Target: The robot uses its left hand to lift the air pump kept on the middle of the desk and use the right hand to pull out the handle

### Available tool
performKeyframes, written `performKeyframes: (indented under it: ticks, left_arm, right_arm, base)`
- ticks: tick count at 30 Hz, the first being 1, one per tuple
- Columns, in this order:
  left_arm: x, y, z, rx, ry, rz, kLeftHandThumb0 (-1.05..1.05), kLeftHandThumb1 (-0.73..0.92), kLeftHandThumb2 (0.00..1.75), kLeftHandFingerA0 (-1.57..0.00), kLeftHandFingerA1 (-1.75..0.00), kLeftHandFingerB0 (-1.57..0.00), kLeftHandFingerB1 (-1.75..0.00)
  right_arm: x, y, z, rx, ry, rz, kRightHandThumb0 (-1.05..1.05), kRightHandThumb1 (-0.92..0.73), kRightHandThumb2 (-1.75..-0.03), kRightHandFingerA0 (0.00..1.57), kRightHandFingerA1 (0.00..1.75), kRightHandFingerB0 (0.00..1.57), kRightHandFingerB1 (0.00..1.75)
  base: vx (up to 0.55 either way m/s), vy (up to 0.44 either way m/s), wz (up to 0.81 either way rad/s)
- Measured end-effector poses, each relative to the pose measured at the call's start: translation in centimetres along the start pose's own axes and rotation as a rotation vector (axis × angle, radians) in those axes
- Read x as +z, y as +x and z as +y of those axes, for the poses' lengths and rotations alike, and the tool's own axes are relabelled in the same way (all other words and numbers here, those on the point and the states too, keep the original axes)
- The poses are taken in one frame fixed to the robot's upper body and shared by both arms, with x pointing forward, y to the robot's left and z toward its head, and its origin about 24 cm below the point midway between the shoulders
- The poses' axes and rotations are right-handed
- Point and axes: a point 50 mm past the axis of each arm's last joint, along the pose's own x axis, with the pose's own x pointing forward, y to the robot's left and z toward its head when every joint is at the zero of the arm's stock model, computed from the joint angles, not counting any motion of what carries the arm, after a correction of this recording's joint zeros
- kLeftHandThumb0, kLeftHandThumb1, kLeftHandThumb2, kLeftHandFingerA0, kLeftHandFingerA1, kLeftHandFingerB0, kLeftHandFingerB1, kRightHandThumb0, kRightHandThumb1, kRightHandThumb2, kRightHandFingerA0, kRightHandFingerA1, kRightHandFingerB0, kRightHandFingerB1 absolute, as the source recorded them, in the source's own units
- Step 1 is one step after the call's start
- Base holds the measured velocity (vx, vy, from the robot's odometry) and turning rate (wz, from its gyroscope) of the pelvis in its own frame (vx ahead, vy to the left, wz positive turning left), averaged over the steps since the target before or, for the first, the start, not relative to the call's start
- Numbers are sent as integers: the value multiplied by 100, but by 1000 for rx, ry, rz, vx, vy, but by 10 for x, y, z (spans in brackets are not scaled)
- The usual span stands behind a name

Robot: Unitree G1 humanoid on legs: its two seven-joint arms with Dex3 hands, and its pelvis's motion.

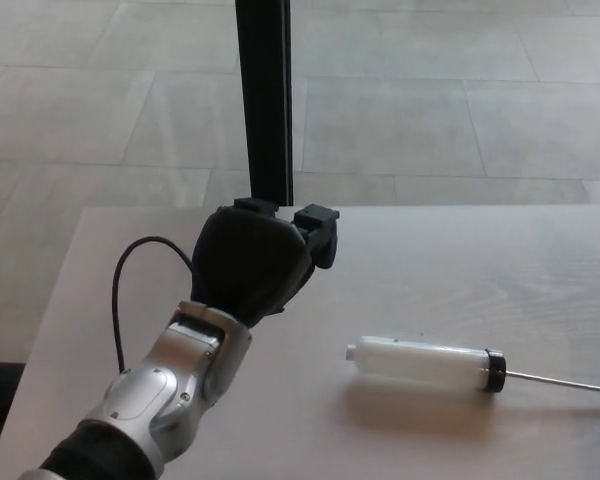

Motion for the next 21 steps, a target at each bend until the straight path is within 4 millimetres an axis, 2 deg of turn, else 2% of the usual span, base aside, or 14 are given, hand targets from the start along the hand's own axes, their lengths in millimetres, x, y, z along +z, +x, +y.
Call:
performKeyframes:
  ticks: [1,4,5,6,7,9,11,12,16,17,18,19,20,21]
  left_arm:
    - [1,-2,-4,-19,-2,12,-22,67,81,-84,-174,-69,-140]
    - [5,-12,-17,-84,-17,48,-24,73,74,-82,-174,-68,-135]
    - [6,-14,-20,-101,-20,57,-22,70,74,-102,-173,-65,-133]
    - [6,-16,-23,-116,-23,67,-23,74,73,-80,-172,-67,-130]
    - [6,-17,-24,-125,-23,74,-23,74,76,-82,-173,-68,-132]
    - [4,-19,-25,-142,-18,90,-18,72,79,-92,-171,-65,-137]
    - [3,-19,-25,-147,-17,99,-18,72,79,-92,-171,-65,-137]
    - [2,-19,-25,-148,-17,102,-24,75,70,-73,-169,-63,-144]
    - [-1,-20,-25,-158,-14,116,-22,76,70,-75,-173,-62,-143]
    - [-2,-21,-25,-160,-13,120,-19,69,79,-77,-173,-66,-144]
    - [-4,-21,-25,-161,-13,126,-17,68,79,-78,-175,-66,-146]
    - [-6,-21,-24,-161,-13,133,-16,66,80,-76,-175,-65,-150]
    - [-9,-22,-24,-160,-9,138,-17,66,78,-75,-175,-64,-151]
    - [-11,-23,-23,-159,-6,141,-20,69,74,-77,-173,-65,-147]
  right_arm:
    - [0,0,-2,-2,13,-1,-94,-85,-70,0,0,0,0]
    - [6,2,-11,-32,61,-11,-96,-84,-66,0,0,0,0]
    - [8,2,-13,-41,73,-15,-93,-85,-72,0,0,0,0]
    - [10,3,-15,-49,87,-19,-94,-84,-65,0,0,0,0]
    - [11,3,-17,-54,97,-19,-105,-74,-111,0,15,0,1]
    - [10,3,-18,-60,119,-14,-105,-75,-112,0,12,0,0]
    - [9,2,-19,-63,134,-9,-105,-75,-112,0,12,0,0]
    - [9,2,-19,-64,137,-8,-105,-74,-111,0,11,0,0]
    - [8,1,-21,-69,158,-9,-103,-73,-110,0,15,0,0]
    - [7,1,-22,-71,163,-7,-102,-73,-109,0,16,0,1]
    - [6,1,-22,-73,168,-5,-86,-80,-78,0,0,0,0]
    - [5,0,-23,-75,174,-2,-91,-84,-66,0,0,0,0]
    - [5,0,-23,-75,179,1,-101,-71,-109,0,18,0,3]
    - [4,-1,-24,-77,182,3,-103,-75,-110,0,12,0,0]
  base:
    - [0,0,0]
    - [0,0,0]
    - [0,0,0]
    - [0,0,0]
    - [0,0,0]
    - [0,0,0]
    - [0,0,0]
    - [0,0,0]
    - [0,0,0]
    - [0,0,0]
    - [0,0,0]
    - [0,0,0]
    - [0,0,0]
    - [0,0,0]
